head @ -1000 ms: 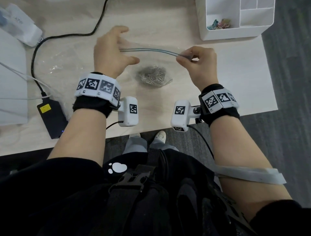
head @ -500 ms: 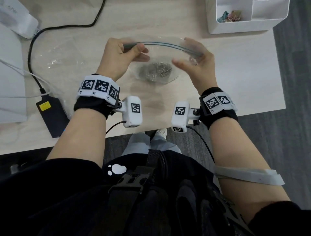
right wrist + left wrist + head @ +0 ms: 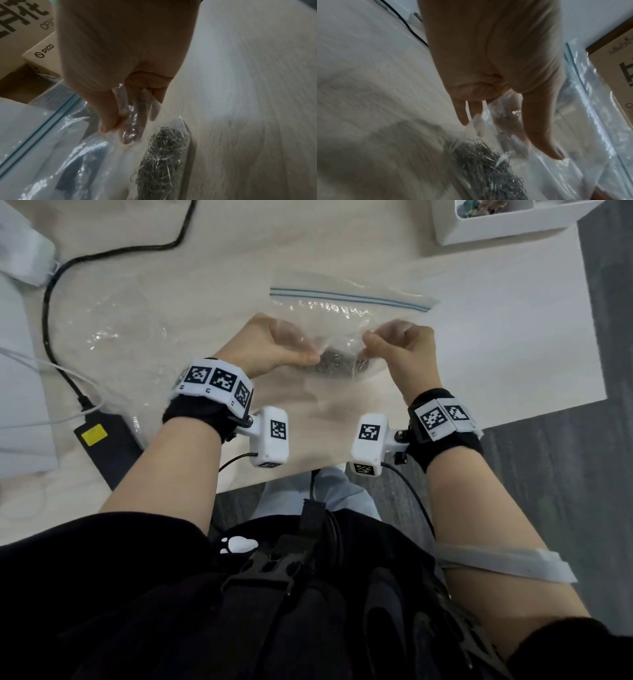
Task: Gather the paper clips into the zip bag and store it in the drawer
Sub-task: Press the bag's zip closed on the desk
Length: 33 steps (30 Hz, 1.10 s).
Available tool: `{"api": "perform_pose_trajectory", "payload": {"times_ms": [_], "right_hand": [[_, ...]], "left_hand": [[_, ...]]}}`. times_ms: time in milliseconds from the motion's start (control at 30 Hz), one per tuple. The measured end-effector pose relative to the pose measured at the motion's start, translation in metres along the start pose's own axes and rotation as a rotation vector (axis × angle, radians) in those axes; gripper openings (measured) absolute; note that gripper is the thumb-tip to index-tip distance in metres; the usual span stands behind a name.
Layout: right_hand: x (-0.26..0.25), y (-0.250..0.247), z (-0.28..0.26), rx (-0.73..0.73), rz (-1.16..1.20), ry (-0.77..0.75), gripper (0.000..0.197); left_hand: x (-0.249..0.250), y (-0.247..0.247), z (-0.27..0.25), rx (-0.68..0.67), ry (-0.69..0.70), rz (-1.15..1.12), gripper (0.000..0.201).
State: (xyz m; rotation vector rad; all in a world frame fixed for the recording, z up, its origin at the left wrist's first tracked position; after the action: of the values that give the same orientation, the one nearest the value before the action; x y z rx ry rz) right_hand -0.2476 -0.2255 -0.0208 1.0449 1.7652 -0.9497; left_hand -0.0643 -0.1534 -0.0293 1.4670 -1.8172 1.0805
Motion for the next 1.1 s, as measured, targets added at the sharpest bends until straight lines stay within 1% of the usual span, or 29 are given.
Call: {"api": "perform_pose_trajectory", "payload": {"times_ms": [33, 67, 100, 167, 233, 267, 333, 367, 400, 467, 533, 633, 700, 767, 867, 933, 1000, 1100], "right_hand": [[0.003, 0.001, -0.002, -0.008, -0.002, 0.019, 0.015], [0.008, 0.001, -0.002, -0.011, 0.007, 0.031, 0.011], [0.010, 0.001, -0.003, -0.010, 0.005, 0.044, 0.008], [0.017, 0.001, -0.001, -0.017, 0.005, 0.068, 0.005], [0.021, 0.001, -0.001, -0.020, -0.013, 0.081, 0.010], [0.024, 0.001, 0.000, -0.015, -0.015, 0.081, 0.011], [0.029, 0.003, 0.001, -0.011, -0.004, 0.085, 0.012], [0.030, 0.004, 0.000, -0.008, 0.006, 0.085, 0.017], [0.033, 0.003, 0.001, 0.003, 0.020, 0.079, 0.020], [0.034, 0.002, 0.001, 0.029, 0.044, 0.056, 0.016], [0.034, 0.002, 0.004, 0.047, 0.049, 0.037, 0.014], [0.041, 0.002, 0.010, 0.068, 0.000, 0.092, 0.025], [0.051, 0.001, 0.009, 0.090, -0.065, 0.157, 0.034], [0.059, 0.000, 0.004, 0.107, -0.109, 0.183, 0.037], [0.058, 0.000, 0.002, 0.118, -0.116, 0.157, 0.038], [0.049, -0.001, 0.004, 0.111, -0.114, 0.134, 0.038], [0.032, -0.002, 0.008, 0.098, -0.071, 0.081, 0.036], [-0.004, -0.006, 0.011, 0.100, 0.031, -0.073, 0.030]], "left_hand": [[-0.001, 0.003, 0.000, -0.011, 0.005, 0.002, 0.019], [-0.001, 0.006, 0.000, -0.014, 0.007, -0.001, 0.016], [-0.002, 0.009, -0.001, -0.012, 0.010, -0.012, 0.017], [-0.008, 0.012, -0.001, 0.004, 0.003, -0.043, 0.029], [-0.008, 0.015, -0.001, 0.019, 0.020, -0.100, 0.038], [-0.005, 0.017, 0.000, 0.024, 0.044, -0.123, 0.036], [-0.003, 0.018, 0.002, 0.052, 0.088, -0.174, 0.021], [-0.003, 0.019, 0.004, 0.065, 0.093, -0.203, 0.014], [-0.004, 0.019, 0.006, 0.082, 0.098, -0.213, 0.013], [-0.005, 0.019, 0.011, 0.125, 0.108, -0.201, 0.019], [-0.009, 0.017, 0.015, 0.158, 0.078, -0.159, 0.018], [-0.015, 0.020, 0.017, 0.149, -0.002, -0.115, 0.012], [-0.022, 0.027, 0.015, 0.144, -0.043, -0.139, 0.018], [-0.028, 0.032, 0.011, 0.176, -0.066, -0.131, 0.025], [-0.033, 0.034, 0.007, 0.214, -0.075, -0.145, 0.028], [-0.025, 0.030, 0.006, 0.232, -0.056, -0.177, 0.026], [-0.007, 0.021, 0.006, 0.250, 0.021, -0.217, 0.025], [0.025, 0.010, 0.006, 0.235, 0.168, -0.235, 0.021]]}}
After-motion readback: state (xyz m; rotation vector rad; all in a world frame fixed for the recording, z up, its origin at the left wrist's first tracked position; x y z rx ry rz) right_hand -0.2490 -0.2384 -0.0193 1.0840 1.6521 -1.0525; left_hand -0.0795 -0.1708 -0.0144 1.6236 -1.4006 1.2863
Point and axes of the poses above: each hand's wrist, its own z-axis towards the middle knuckle, its own y-axis out of the palm, x = y × z, the point moved 9 cm from there along z, towards the middle knuckle
